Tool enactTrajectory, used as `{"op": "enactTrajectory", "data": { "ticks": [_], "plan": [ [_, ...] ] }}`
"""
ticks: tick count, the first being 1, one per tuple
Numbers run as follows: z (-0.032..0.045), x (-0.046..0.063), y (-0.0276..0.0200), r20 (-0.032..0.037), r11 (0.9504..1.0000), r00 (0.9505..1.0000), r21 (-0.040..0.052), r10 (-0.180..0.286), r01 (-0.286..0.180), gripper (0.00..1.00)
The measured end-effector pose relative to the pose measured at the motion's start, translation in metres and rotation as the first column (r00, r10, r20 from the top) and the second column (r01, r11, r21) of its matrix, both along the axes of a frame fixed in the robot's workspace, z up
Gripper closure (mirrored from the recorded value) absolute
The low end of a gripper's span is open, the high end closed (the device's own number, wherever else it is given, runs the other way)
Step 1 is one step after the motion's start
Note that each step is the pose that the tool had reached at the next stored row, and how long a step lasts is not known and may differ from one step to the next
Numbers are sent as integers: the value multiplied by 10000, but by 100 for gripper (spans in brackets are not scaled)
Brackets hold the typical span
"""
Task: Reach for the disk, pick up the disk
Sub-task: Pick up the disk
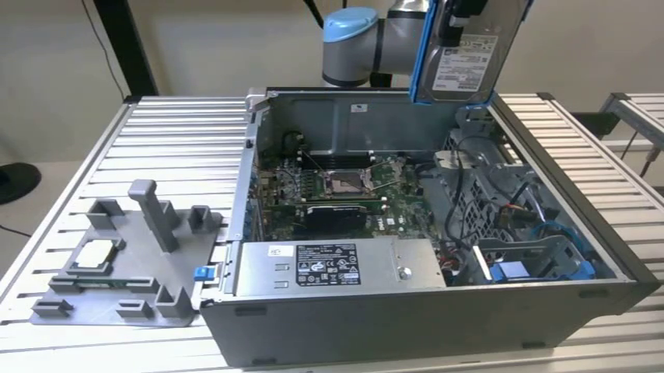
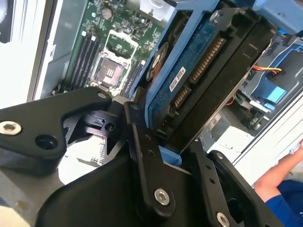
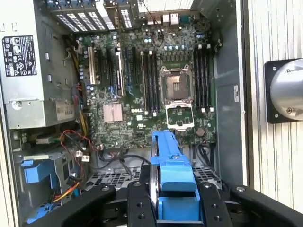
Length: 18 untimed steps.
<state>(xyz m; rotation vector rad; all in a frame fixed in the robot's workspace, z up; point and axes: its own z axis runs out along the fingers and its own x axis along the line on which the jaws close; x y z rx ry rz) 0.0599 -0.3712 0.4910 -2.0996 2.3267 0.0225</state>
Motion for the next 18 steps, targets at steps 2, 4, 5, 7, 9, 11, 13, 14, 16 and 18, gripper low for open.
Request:
{"op": "enactTrajectory", "data": {
  "ticks": [2,4,5,7,9,11,13,14,16,18],
  "plan": [
    [0,18,-1,0,10000,10000,1,0,0,100],
    [0,51,-1,0,10000,10000,1,0,0,100],
    [0,72,-1,0,10000,10000,0,1,-1,100],
    [0,105,-1,0,10000,10000,1,1,-1,100],
    [0,113,0,0,10000,10000,1,1,-1,100],
    [0,114,-1,0,10000,10000,0,1,-1,100],
    [0,115,-1,0,10000,10000,1,1,-1,100],
    [0,115,-2,0,10000,10000,1,1,-1,100],
    [0,115,-7,0,10000,10000,0,1,-1,100],
    [0,115,-16,0,10000,10000,0,1,-1,100]
  ]
}}
